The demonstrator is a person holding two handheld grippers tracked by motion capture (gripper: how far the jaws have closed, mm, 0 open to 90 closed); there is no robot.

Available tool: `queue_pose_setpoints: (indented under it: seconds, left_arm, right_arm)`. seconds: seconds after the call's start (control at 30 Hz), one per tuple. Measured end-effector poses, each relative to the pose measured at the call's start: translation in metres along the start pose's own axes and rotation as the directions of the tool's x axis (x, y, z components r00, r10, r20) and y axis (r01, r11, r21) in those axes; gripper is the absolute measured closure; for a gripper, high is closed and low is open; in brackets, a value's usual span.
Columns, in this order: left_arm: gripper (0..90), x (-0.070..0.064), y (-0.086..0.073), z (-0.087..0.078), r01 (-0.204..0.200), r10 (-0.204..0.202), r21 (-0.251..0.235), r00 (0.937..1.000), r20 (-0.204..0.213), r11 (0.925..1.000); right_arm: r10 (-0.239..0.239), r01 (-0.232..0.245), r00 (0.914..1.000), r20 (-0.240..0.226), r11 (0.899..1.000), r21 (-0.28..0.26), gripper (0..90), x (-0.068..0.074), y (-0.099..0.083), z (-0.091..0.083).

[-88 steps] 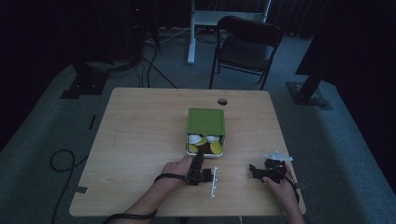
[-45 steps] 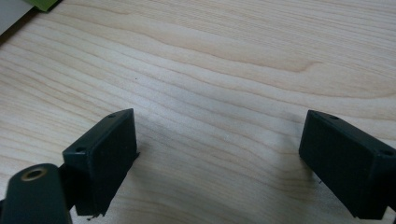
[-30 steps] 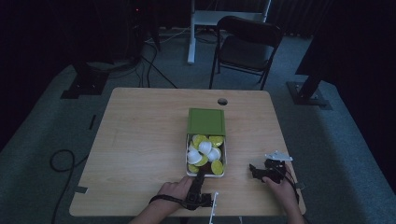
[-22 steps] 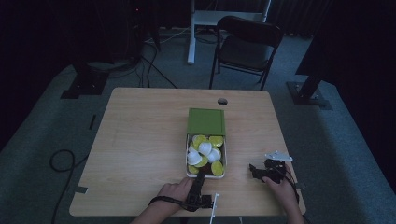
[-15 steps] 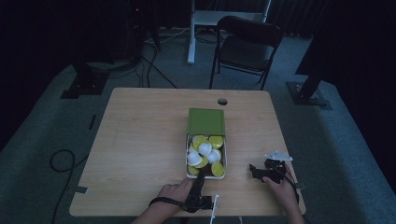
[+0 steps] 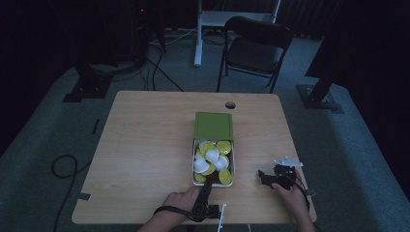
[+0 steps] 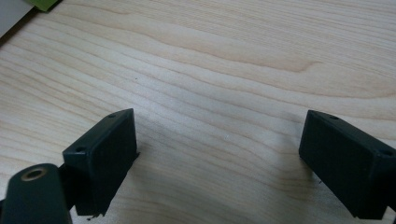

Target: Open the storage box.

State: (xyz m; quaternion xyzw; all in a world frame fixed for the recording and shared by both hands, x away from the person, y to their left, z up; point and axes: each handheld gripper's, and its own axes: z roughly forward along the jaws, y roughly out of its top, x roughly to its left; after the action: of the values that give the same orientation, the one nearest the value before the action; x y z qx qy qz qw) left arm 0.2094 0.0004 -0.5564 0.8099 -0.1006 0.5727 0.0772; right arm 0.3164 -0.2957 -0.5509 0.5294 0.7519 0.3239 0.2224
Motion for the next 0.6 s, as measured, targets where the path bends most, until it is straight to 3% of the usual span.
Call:
queue_pose_setpoints:
  seconds: [0.17, 0.23, 0.43, 0.5, 0.6]
  left_arm:
    - [70.5, 0.0, -0.002, 0.0, -0.008, 0.008, -0.013, 0.9999, 0.012, 0.9999]
    - [63.9, -0.001, -0.002, -0.001, -0.016, 0.016, -0.01, 0.9997, 0.02, 0.9998]
    - [59.9, 0.003, -0.002, -0.007, 0.041, -0.038, -0.049, 0.9976, 0.058, 0.998]
    - [59.9, 0.007, -0.002, -0.01, 0.075, -0.068, -0.074, 0.9939, 0.086, 0.9944]
    - [59.9, 0.01, -0.003, -0.012, 0.089, -0.081, -0.085, 0.9914, 0.103, 0.9924]
  right_arm:
    - [0.0, 0.0, 1.0, 0.0, 1.0, 0.0, 10.9, 0.0, 0.0, 0.0]
    - [0.0, 0.0, 1.0, 0.0, 1.0, 0.0, 10.9, 0.0, 0.0, 0.0]
    - [0.0, 0.0, 1.0, 0.0, 1.0, 0.0, 10.9, 0.0, 0.0, 0.0]
    - [0.0, 0.0, 1.0, 0.0, 1.0, 0.0, 10.9, 0.0, 0.0, 0.0]
    - [0.0, 0.0, 1.0, 0.0, 1.0, 0.0, 10.9, 0.0, 0.0, 0.0]
